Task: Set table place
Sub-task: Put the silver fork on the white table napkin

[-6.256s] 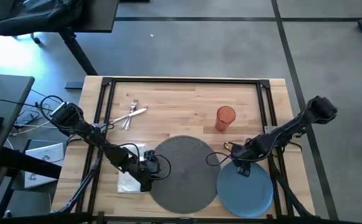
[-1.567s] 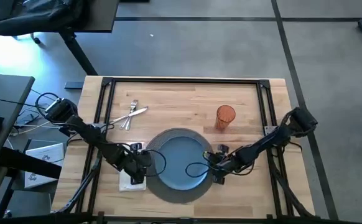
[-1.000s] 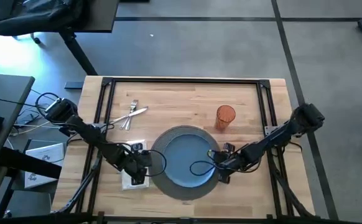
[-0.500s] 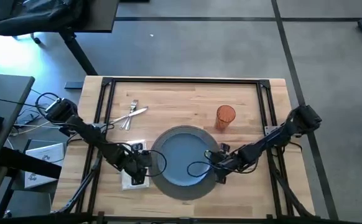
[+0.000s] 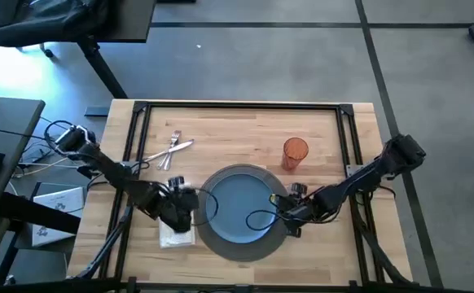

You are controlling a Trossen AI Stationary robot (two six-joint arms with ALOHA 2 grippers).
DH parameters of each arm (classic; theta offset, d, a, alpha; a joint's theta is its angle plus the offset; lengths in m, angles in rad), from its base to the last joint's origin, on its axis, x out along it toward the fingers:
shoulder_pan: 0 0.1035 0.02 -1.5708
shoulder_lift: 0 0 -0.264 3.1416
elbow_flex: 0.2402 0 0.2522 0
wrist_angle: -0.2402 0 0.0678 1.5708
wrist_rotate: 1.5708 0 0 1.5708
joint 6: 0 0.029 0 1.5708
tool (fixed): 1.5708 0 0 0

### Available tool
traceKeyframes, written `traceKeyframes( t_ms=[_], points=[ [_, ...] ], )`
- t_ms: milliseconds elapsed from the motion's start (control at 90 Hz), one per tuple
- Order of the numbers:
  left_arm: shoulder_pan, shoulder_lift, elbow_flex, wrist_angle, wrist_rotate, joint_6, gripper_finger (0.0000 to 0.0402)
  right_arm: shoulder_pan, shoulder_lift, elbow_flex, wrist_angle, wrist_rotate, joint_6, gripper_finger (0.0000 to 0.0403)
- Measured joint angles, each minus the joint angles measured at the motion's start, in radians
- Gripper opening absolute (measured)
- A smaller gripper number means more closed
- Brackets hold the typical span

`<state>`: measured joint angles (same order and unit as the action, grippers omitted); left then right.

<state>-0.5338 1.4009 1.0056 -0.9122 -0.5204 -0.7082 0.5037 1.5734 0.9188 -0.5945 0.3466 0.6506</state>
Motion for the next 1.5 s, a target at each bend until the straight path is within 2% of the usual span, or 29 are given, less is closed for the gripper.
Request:
traceKeyframes(
  t_ms=[89,200,378,500,622,744,900,1022,1344,1500],
  points=[
    [0.1,-0.075,-0.017,-0.072,-0.021,-0.038,0.0136,-0.01,0.0,-0.025,0.035,0.066,-0.004,0.0148],
    [0.277,-0.172,-0.059,-0.153,-0.004,-0.034,0.0148,-0.043,0.0,-0.078,0.125,0.09,-0.004,0.0148],
    [0.609,-0.272,-0.143,-0.147,0.116,0.166,0.0171,-0.102,0.0,-0.192,0.311,0.063,-0.021,0.0148],
    [0.803,-0.259,-0.188,-0.09,0.181,0.285,0.0172,-0.126,0.0,-0.265,0.484,0.03,-0.019,0.0148],
    [0.956,-0.213,-0.227,0.05,0.245,0.379,0.0172,-0.132,0.001,-0.315,0.607,0.024,-0.019,0.0148],
    [1.081,-0.138,-0.239,0.143,0.308,0.405,0.0172,-0.132,0.001,-0.328,0.629,0.024,0.001,0.0148],
    [1.17,-0.027,-0.24,0.164,0.309,0.423,0.0172,-0.121,0.001,-0.329,0.589,0.016,0.004,0.0148],
    [1.192,0.034,-0.24,0.159,0.309,0.423,0.0172,-0.117,0.001,-0.329,0.555,0.016,0.004,0.0148],
    [1.22,0.086,-0.24,0.166,0.301,0.423,0.0169,-0.117,0.001,-0.329,0.527,0.018,0.003,0.0148],
    [1.228,0.089,-0.24,0.177,0.31,0.423,0.0135,-0.117,0.001,-0.329,0.525,0.016,0.003,0.0148]
  ],
)
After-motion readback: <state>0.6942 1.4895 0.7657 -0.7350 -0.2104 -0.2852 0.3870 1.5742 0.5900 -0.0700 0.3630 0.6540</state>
